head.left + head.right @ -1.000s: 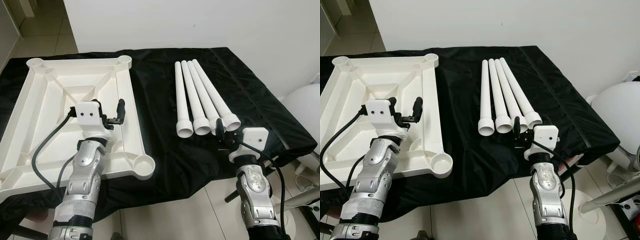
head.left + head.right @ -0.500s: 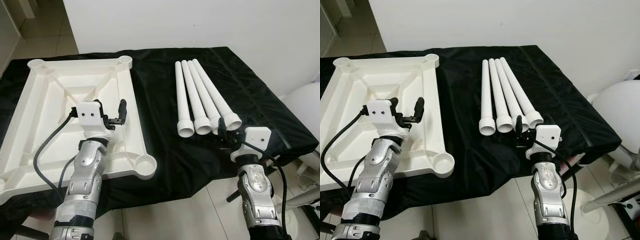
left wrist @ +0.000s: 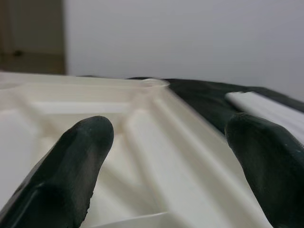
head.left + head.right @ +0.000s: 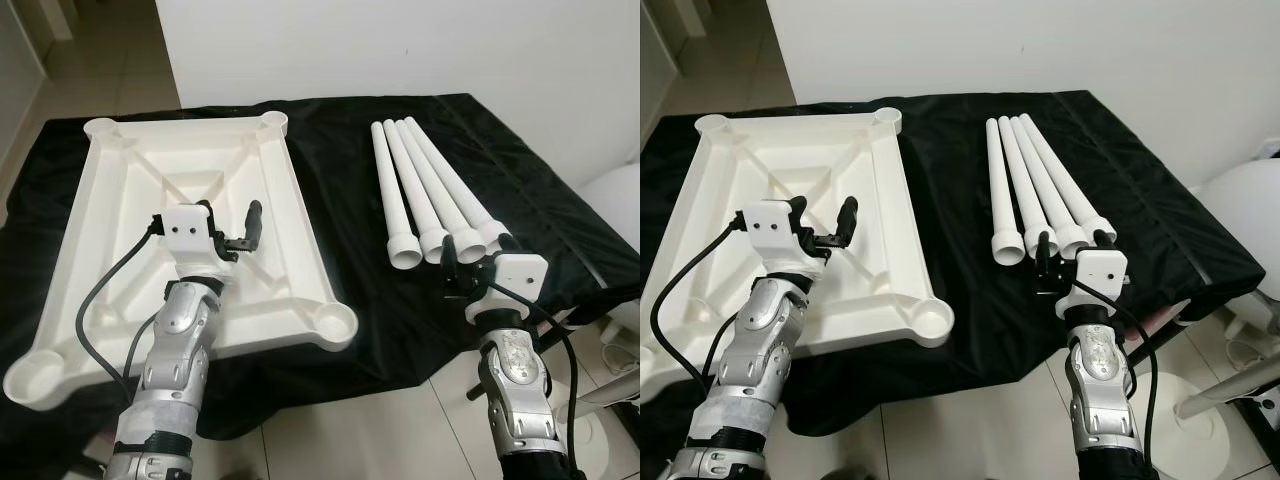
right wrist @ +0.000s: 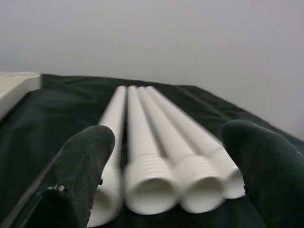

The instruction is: Building children table

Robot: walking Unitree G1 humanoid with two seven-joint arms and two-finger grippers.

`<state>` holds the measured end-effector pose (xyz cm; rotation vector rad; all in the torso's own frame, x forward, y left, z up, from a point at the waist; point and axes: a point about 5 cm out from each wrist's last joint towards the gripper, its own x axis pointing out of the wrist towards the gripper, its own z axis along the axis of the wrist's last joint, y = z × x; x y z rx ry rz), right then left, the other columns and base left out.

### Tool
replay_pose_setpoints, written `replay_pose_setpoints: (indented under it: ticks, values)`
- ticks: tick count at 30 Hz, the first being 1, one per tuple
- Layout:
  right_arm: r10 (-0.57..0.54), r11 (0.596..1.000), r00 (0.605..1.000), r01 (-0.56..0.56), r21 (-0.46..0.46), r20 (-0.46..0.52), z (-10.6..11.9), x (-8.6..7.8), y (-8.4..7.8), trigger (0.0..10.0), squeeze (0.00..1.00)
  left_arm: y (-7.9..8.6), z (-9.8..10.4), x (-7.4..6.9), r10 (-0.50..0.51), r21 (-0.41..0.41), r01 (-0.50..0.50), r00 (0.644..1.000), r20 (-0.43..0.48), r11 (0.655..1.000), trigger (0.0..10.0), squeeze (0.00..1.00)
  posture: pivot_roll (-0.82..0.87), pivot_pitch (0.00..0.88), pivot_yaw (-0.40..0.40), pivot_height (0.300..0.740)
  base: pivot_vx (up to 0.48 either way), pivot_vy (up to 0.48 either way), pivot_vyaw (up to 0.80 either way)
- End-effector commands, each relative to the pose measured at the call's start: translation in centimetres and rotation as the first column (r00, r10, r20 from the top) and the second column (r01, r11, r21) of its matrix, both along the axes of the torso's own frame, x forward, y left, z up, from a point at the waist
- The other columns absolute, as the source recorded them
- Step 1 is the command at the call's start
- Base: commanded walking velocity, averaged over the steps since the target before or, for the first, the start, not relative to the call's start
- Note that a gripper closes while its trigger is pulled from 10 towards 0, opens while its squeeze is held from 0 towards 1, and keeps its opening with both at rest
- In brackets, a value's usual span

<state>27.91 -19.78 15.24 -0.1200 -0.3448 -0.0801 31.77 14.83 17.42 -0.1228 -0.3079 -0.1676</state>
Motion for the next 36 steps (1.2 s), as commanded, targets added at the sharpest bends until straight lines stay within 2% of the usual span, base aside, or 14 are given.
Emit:
replay_pose_setpoints:
  ticks: [1,11,15,18,23,26,36]
  values:
    - [0.008,1.000,1.000,-0.008,0.004,-0.010,-0.2,0.1,0.2,10.0,0.00,0.3,-0.2,0.0,0.018,0.005,-0.018,1.000,-0.005,1.000,10.0,0.00,0.04,0.083,-0.021,0.740,0.000,0.000,0.00]
    - [0.008,1.000,1.000,-0.008,0.006,-0.009,-0.2,0.1,0.3,10.0,0.00,0.1,-0.1,0.0,0.018,0.042,-0.018,1.000,-0.003,0.999,10.0,0.00,0.05,0.083,-0.020,0.740,0.000,0.000,0.00]
    - [0.008,1.000,1.000,-0.008,0.007,-0.011,-0.3,0.1,0.3,10.0,0.00,-0.3,0.0,0.0,-0.010,0.059,0.009,1.000,0.001,0.998,10.0,0.00,0.05,0.083,-0.020,0.740,0.000,0.000,0.00]
    - [0.003,1.000,1.000,-0.003,0.008,-0.005,-0.1,0.3,0.1,10.0,0.00,-1.3,0.2,-0.2,-0.072,0.091,0.071,0.997,0.009,0.993,10.0,0.00,0.05,0.084,-0.018,0.740,0.000,0.000,0.00]
    - [0.014,0.999,1.000,-0.014,0.038,0.007,0.5,0.5,0.0,10.0,0.00,-1.9,0.5,-0.1,-0.124,0.087,0.123,0.992,0.006,0.989,10.0,0.00,0.04,0.076,-0.012,0.740,0.000,0.000,0.00]
    - [0.018,0.999,1.000,-0.018,0.028,0.017,1.0,0.7,0.1,10.0,0.00,-1.8,0.8,0.1,-0.126,0.074,0.125,0.992,0.006,0.989,10.0,0.00,0.04,0.071,-0.009,0.740,0.000,0.000,0.00]
    - [0.011,1.000,1.000,-0.011,0.023,0.019,0.9,0.7,0.3,10.0,0.00,-2.1,1.2,0.2,-0.144,0.133,0.138,0.989,0.032,0.981,10.0,0.00,0.05,0.055,-0.006,0.740,0.000,-0.031,0.00]
